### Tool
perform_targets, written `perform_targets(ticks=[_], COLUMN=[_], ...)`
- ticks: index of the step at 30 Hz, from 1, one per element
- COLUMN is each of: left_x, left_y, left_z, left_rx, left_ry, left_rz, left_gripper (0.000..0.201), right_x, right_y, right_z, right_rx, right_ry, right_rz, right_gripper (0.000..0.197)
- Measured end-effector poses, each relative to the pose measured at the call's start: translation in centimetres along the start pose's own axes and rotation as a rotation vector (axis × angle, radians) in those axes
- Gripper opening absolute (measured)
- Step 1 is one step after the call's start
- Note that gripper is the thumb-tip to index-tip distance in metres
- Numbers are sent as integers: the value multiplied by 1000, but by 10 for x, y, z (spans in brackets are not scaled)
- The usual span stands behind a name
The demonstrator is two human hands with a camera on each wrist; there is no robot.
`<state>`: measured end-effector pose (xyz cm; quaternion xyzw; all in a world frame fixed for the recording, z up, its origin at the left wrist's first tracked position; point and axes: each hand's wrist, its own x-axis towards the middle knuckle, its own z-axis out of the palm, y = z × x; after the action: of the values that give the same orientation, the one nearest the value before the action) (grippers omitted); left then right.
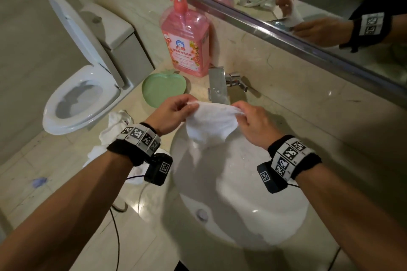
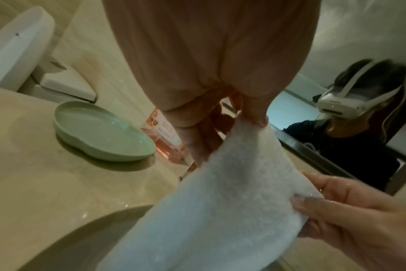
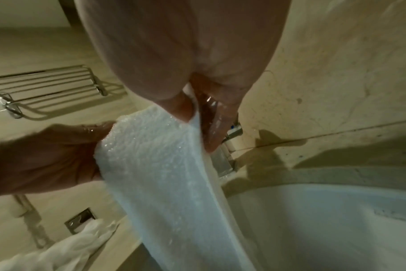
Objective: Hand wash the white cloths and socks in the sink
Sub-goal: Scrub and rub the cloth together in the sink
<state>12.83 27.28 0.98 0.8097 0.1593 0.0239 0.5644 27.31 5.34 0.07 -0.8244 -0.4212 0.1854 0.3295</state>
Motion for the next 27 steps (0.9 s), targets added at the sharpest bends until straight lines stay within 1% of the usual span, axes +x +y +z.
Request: perform_targets(ticks=[2, 4, 6, 9, 10, 11, 13, 14, 16, 18, 21, 22, 24, 25, 27], left_x=[-1, -2, -2, 0, 2, 3, 8, 11, 19, 30, 47, 51, 60, 64, 71], left_y=[6, 5, -2, -22, -30, -38, -51, -56, -61, -62, -65, -65, -65, -64, -62], left_z=[-5, -7, -4, 10, 17, 24, 39, 46, 58, 67, 77, 80, 84, 87, 92], left_rx=[-38, -49, -55, -29, -8, 17, 19, -15, -115, -166, -100, -59, 16, 9, -79], left_ry=[-14, -10, 3, -8, -22, -34, -46, -49, -59, -70, -85, -82, -45, -31, 3], left_rz=[-26, -39, -83, -204, -249, -279, -302, -302, -290, -289, -304, -310, -317, -319, -295], left_gripper=[26, 20, 18, 28, 33, 36, 36, 34, 28, 30, 30, 29, 35, 35, 16], right_x=[0, 2, 2, -1, -2, -3, -2, -2, 1, 6, 12, 14, 17, 19, 21], right_y=[-2, -4, -5, -2, 1, 5, 10, 11, 13, 19, 33, 38, 45, 48, 55], right_z=[-4, -7, -5, 8, 14, 20, 28, 29, 29, 27, 25, 26, 28, 29, 31], right_rx=[98, 260, 404, 507, 538, 557, 563, 562, 565, 580, 620, 627, 623, 620, 627], right_ry=[17, 36, 11, -47, -41, -15, 46, 52, 52, 79, 122, 129, 142, 146, 153], right_rz=[44, 122, 201, 317, 367, 422, 511, 533, 553, 571, 606, 616, 640, 653, 681], right_gripper=[15, 11, 17, 20, 26, 30, 31, 30, 21, 18, 33, 32, 24, 22, 18])
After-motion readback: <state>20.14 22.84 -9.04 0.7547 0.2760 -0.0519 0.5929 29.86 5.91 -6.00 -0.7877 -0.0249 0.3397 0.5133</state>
